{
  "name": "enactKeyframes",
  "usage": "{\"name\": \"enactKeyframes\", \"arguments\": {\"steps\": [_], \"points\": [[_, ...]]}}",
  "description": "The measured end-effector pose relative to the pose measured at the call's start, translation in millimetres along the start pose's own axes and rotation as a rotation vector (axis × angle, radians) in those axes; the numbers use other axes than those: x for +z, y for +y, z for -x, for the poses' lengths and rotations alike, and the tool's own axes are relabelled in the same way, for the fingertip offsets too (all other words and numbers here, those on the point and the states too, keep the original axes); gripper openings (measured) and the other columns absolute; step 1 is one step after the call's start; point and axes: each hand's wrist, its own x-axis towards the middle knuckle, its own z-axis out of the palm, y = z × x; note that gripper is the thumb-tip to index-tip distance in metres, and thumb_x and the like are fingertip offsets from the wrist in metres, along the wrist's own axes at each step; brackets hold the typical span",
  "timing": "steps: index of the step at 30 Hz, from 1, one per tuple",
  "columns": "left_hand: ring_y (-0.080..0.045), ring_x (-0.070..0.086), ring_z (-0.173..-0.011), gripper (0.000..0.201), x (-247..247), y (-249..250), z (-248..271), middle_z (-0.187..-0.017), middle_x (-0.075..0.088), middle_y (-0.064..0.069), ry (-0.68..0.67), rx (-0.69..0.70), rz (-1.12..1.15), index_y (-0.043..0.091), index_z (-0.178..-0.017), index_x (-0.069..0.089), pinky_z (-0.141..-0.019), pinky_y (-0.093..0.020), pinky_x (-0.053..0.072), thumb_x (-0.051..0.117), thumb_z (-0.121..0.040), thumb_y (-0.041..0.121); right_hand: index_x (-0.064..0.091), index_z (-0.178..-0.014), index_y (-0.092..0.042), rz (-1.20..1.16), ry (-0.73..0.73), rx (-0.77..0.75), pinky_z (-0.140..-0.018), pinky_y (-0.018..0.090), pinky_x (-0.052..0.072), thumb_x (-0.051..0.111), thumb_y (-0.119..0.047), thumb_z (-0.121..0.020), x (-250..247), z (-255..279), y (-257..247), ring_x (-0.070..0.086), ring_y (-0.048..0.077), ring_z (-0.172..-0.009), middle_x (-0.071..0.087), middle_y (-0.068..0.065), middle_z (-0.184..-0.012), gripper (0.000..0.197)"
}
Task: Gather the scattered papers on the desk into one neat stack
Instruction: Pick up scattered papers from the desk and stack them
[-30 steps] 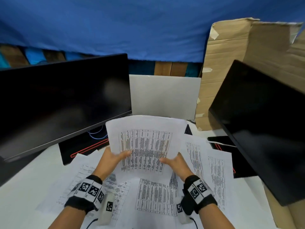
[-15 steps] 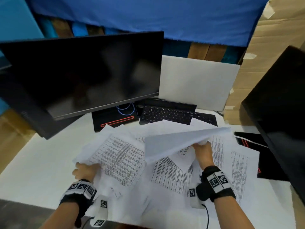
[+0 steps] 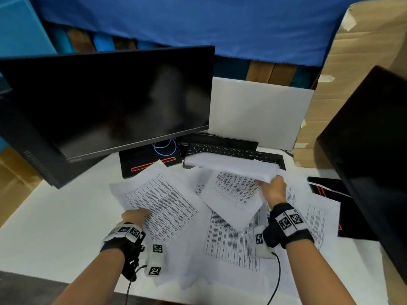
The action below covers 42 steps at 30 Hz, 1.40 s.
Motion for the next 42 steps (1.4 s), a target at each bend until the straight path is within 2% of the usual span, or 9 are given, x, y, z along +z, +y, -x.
{"name": "enactKeyframes", "arguments": {"steps": [5, 10, 14, 20, 24, 29, 33, 37, 42], "points": [[-0.033, 0.058, -0.094, 0.051, 6, 3, -7, -0.109, 0.062, -0.028, 0.025, -0.001, 0.046, -0.012, -0.115, 0.055, -0.091, -0.040, 0.045, 0.072, -0.071, 0.007, 0.055, -0.114, 0.008, -0.021, 0.037, -0.011, -0.075, 0.027, 0.044, 0.060, -0.006, -0.086, -2, -10, -5, 0.050, 0.021, -0.081, 0.056, 0.014, -0.090, 0.031], [-0.047, 0.043, -0.124, 0.078, 14, -2, -10, -0.137, 0.040, -0.033, -0.035, 0.111, -0.022, -0.010, -0.136, 0.026, -0.101, -0.053, 0.036, 0.070, -0.077, 0.017, 0.055, -0.114, 0.008, -0.058, 0.075, -0.006, -0.082, 0.029, 0.042, 0.062, -0.008, -0.085, -8, -17, -3, 0.052, 0.022, -0.087, 0.061, 0.025, -0.116, 0.035], [-0.026, 0.051, -0.058, 0.056, 18, -6, -7, -0.070, 0.056, -0.018, -0.087, 0.201, -0.217, -0.020, -0.120, 0.042, -0.052, -0.029, 0.042, 0.063, -0.083, 0.017, 0.053, -0.120, 0.006, -0.094, 0.076, -0.007, -0.081, 0.026, 0.039, 0.061, -0.010, -0.086, -6, -17, -3, 0.049, 0.020, -0.089, 0.060, 0.022, -0.118, 0.038], [-0.027, 0.055, -0.063, 0.022, -21, 25, 7, -0.069, 0.058, -0.018, 0.014, 0.635, -0.257, -0.009, -0.081, 0.059, -0.039, -0.022, 0.044, 0.052, -0.089, 0.011, 0.054, -0.120, 0.005, -0.067, 0.105, -0.065, -0.087, 0.033, 0.043, 0.059, -0.011, -0.088, -7, -21, 0, 0.056, 0.031, -0.099, 0.062, 0.023, -0.116, 0.036], [-0.025, 0.052, -0.065, 0.028, -49, 62, 31, -0.066, 0.055, -0.013, 0.028, 0.813, -0.168, 0.011, -0.060, 0.051, -0.051, -0.031, 0.045, 0.053, -0.087, 0.006, 0.053, -0.121, 0.005, -0.067, 0.118, -0.080, -0.088, 0.031, 0.040, 0.058, -0.010, -0.088, -9, -21, 4, 0.055, 0.036, -0.111, 0.060, 0.023, -0.120, 0.037], [-0.018, 0.051, -0.103, 0.035, -62, 117, 71, -0.111, 0.053, -0.007, 0.049, 0.999, 0.091, -0.008, -0.118, 0.052, -0.092, -0.031, 0.039, 0.056, -0.085, 0.003, 0.055, -0.118, 0.006, -0.052, 0.086, -0.104, -0.082, 0.031, 0.041, 0.058, -0.012, -0.088, -10, -22, 3, 0.055, 0.030, -0.093, 0.062, 0.025, -0.116, 0.034], [-0.012, 0.050, -0.106, 0.028, -63, 144, 87, -0.113, 0.057, -0.004, 0.075, 1.110, 0.242, 0.004, -0.111, 0.055, -0.090, -0.022, 0.046, 0.058, -0.084, 0.006, 0.056, -0.118, 0.005, -0.042, 0.057, -0.120, -0.080, 0.030, 0.041, 0.058, -0.012, -0.088, -10, -21, 1, 0.058, 0.030, -0.095, 0.063, 0.024, -0.113, 0.034], [0.014, 0.059, -0.077, 0.019, -52, 163, 95, -0.094, 0.059, 0.009, 0.010, 1.109, 0.388, 0.009, -0.101, 0.053, -0.075, -0.008, 0.050, 0.061, -0.083, 0.008, 0.056, -0.120, 0.003, -0.057, 0.023, -0.170, -0.080, 0.027, 0.041, 0.059, -0.012, -0.088, -12, -17, -8, 0.053, 0.022, -0.089, 0.063, 0.018, -0.108, 0.035], [0.008, 0.066, -0.069, 0.015, -9, 171, 106, -0.066, 0.071, 0.025, -0.252, 1.090, 0.306, 0.014, -0.088, 0.064, -0.067, -0.013, 0.054, 0.060, -0.082, 0.001, 0.059, -0.113, 0.003, -0.111, -0.115, -0.276, -0.064, 0.022, 0.043, 0.059, -0.006, -0.086, -13, -7, -28, 0.057, 0.018, -0.082, 0.061, 0.006, -0.093, 0.029]]}}
